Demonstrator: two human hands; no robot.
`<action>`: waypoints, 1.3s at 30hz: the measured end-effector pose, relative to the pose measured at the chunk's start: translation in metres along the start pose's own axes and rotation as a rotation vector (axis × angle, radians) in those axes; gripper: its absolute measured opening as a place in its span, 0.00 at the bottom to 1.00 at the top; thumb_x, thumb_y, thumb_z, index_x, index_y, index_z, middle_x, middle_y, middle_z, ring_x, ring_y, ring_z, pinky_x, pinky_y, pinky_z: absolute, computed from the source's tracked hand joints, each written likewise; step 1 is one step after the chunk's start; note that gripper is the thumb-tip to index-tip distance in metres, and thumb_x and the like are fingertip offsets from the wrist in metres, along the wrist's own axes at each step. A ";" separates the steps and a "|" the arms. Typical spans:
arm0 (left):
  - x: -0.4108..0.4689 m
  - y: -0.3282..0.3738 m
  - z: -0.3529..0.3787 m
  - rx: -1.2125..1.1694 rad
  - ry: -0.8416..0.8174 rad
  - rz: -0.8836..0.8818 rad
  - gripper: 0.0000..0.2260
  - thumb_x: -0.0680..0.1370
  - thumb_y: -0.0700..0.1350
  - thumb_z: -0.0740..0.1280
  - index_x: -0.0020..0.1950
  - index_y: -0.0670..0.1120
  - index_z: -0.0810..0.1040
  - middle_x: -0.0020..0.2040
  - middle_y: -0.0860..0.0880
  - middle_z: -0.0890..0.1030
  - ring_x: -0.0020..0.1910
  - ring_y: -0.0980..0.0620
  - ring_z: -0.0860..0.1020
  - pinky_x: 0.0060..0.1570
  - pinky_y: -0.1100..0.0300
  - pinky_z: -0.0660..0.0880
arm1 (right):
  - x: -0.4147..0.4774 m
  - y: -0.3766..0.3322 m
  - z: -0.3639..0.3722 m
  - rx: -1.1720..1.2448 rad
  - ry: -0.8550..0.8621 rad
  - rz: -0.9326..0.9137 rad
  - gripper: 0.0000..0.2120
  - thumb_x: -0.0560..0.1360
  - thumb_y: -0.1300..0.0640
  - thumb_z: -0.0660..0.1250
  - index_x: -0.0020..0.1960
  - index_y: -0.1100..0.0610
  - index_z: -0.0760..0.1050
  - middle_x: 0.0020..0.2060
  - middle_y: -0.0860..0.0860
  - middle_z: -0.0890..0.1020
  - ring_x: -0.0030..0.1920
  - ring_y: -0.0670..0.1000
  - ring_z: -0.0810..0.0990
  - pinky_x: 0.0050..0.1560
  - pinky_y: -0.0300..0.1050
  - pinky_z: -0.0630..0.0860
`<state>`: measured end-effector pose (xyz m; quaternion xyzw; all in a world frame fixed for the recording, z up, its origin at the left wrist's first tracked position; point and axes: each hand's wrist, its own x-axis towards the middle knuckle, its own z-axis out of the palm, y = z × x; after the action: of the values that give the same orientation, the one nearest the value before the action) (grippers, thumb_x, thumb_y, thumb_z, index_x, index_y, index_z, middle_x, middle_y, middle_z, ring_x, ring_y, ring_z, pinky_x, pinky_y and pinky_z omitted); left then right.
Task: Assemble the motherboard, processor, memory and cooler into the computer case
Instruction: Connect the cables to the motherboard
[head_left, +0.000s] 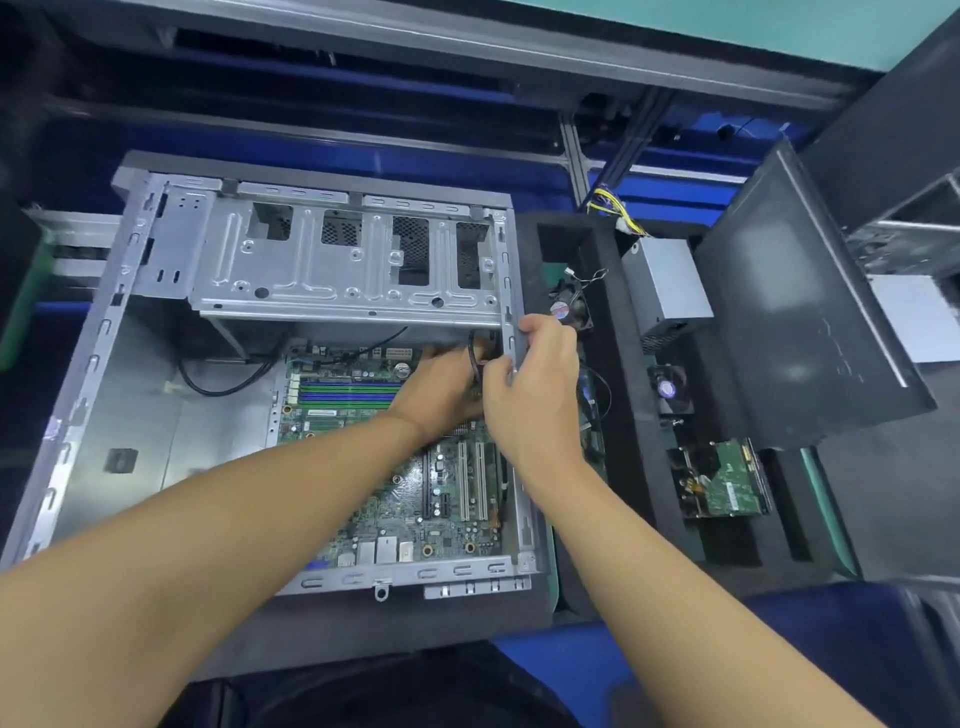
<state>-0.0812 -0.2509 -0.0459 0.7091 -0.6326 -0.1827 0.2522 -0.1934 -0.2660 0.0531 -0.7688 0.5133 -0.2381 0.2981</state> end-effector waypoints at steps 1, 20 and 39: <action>0.000 0.000 -0.001 -0.027 0.000 0.004 0.13 0.66 0.53 0.53 0.46 0.60 0.52 0.31 0.59 0.68 0.35 0.49 0.70 0.45 0.54 0.63 | 0.000 0.000 0.000 -0.012 0.004 -0.007 0.17 0.77 0.64 0.63 0.65 0.61 0.68 0.60 0.56 0.70 0.60 0.57 0.69 0.57 0.46 0.65; 0.008 0.008 -0.006 0.006 -0.060 -0.148 0.09 0.72 0.48 0.55 0.50 0.47 0.64 0.24 0.57 0.66 0.20 0.58 0.67 0.14 0.69 0.50 | 0.001 0.001 -0.001 -0.058 -0.003 -0.043 0.17 0.78 0.63 0.61 0.66 0.60 0.68 0.60 0.56 0.70 0.61 0.57 0.67 0.47 0.43 0.60; -0.104 -0.088 -0.144 0.108 -0.470 -0.391 0.04 0.78 0.48 0.63 0.52 0.51 0.72 0.43 0.50 0.79 0.38 0.51 0.77 0.40 0.56 0.74 | -0.026 -0.042 0.051 -0.484 -0.937 -0.321 0.07 0.83 0.55 0.59 0.58 0.54 0.74 0.43 0.48 0.81 0.42 0.51 0.79 0.44 0.51 0.78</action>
<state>0.0595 -0.1234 0.0124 0.7681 -0.5339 -0.3528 0.0208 -0.1406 -0.2187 0.0449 -0.9077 0.2421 0.2121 0.2693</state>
